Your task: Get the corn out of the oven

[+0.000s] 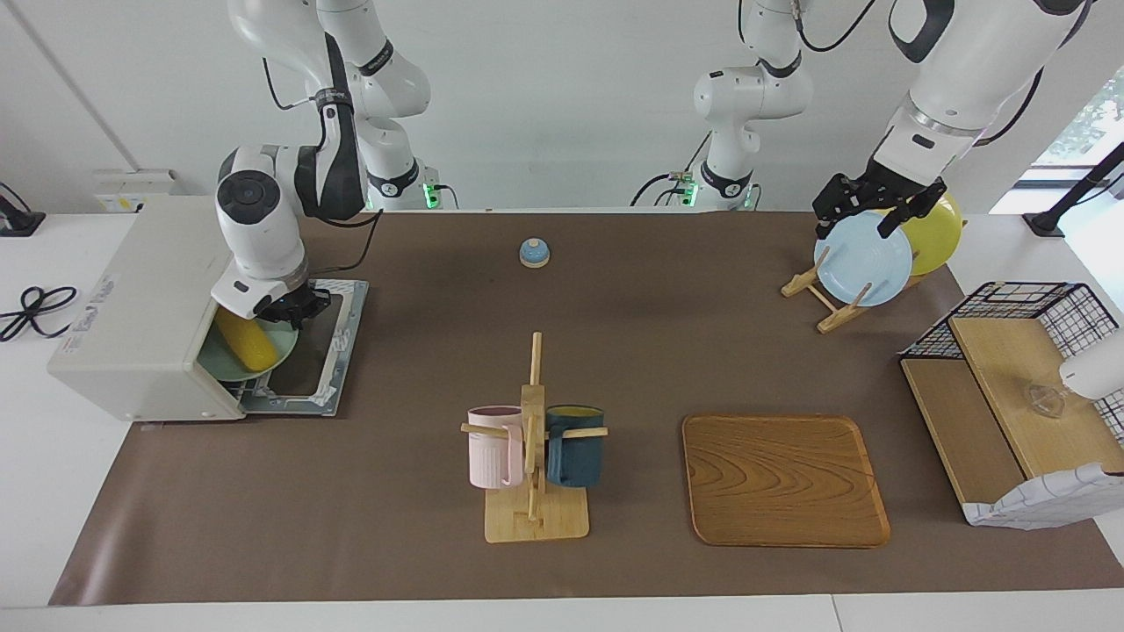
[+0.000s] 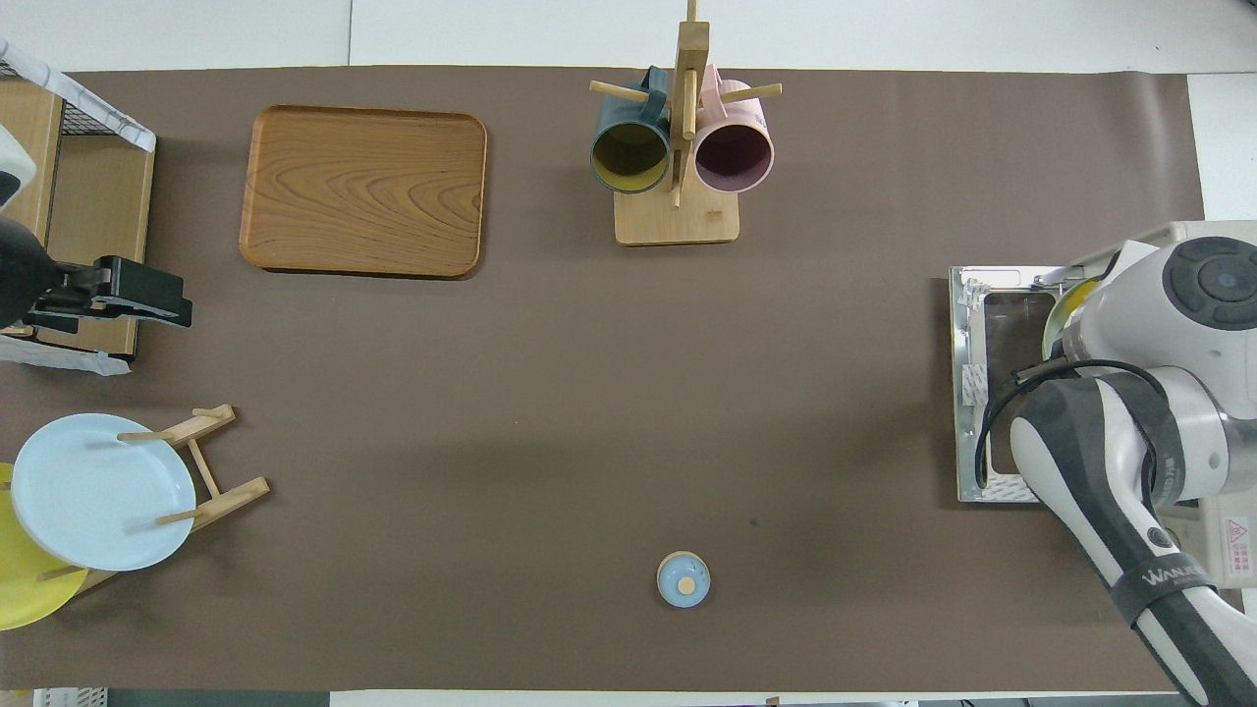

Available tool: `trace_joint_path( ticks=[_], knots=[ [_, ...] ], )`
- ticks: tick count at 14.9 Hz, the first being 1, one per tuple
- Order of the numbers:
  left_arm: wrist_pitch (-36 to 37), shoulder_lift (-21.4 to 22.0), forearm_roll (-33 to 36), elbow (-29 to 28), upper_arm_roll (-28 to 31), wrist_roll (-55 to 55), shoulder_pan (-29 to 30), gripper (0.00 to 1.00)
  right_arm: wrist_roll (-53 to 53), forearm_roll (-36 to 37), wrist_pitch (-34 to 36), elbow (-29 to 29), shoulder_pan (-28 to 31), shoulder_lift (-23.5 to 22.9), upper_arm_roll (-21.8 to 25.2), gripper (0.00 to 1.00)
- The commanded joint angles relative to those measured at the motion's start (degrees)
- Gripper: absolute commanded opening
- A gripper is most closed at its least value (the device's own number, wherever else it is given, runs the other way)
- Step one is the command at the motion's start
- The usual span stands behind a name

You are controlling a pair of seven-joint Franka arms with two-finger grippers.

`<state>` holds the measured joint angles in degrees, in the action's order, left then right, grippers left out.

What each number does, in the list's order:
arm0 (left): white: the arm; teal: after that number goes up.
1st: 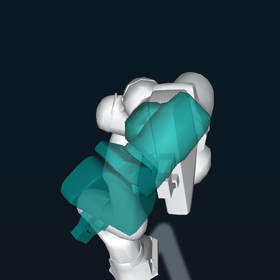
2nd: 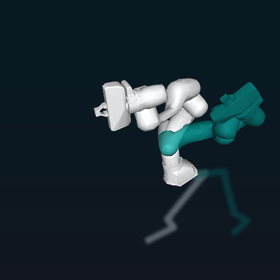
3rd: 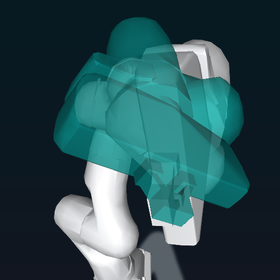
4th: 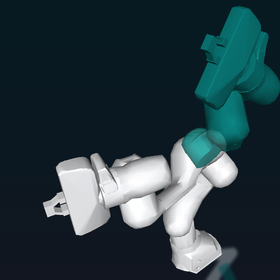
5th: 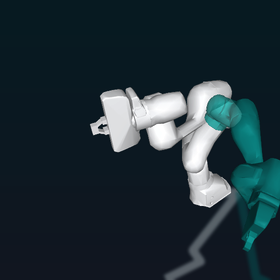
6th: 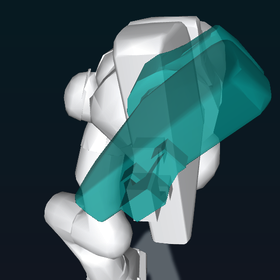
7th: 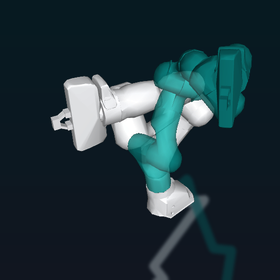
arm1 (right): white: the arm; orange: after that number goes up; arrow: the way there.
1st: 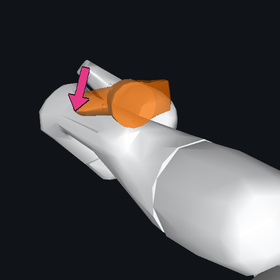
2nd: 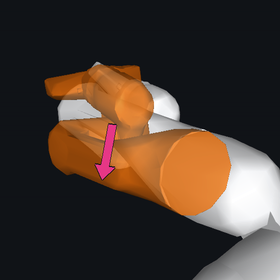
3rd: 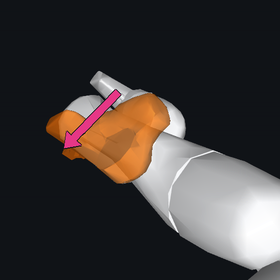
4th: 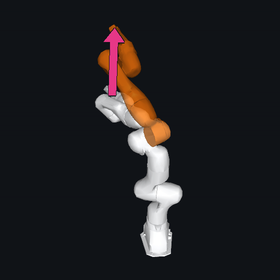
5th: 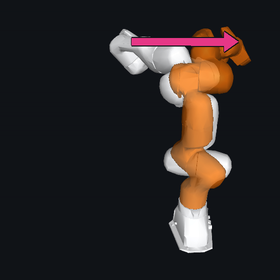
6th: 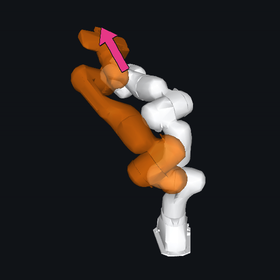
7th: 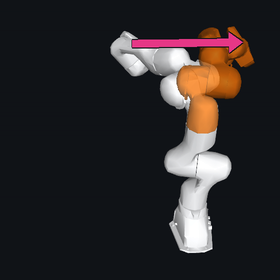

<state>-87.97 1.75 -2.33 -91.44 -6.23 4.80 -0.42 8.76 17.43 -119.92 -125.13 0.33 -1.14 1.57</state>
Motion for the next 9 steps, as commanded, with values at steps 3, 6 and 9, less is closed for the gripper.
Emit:
trace_joint_path(
  ticks=[3, 6, 9],
  knots=[
    [-1.1, 0.5, -0.4, -0.4, -0.4, 0.4, 0.8, 1.00, -7.8, 1.0, 6.9, 5.8, -10.1, -1.0, -0.6, 0.00],
    [-1.1, 0.5, -0.4, -0.4, -0.4, 0.4, 0.8, 1.00, -19.2, -0.2, 13.4, 12.5, -17.6, -4.0, -0.7, 0.00],
    [-1.1, 0.5, -0.5, -0.3, -0.5, 0.4, 0.8, 1.00, -31.5, -6.6, 18.7, 22.2, -23.9, -9.4, -0.7, 0.00]
  ],
)
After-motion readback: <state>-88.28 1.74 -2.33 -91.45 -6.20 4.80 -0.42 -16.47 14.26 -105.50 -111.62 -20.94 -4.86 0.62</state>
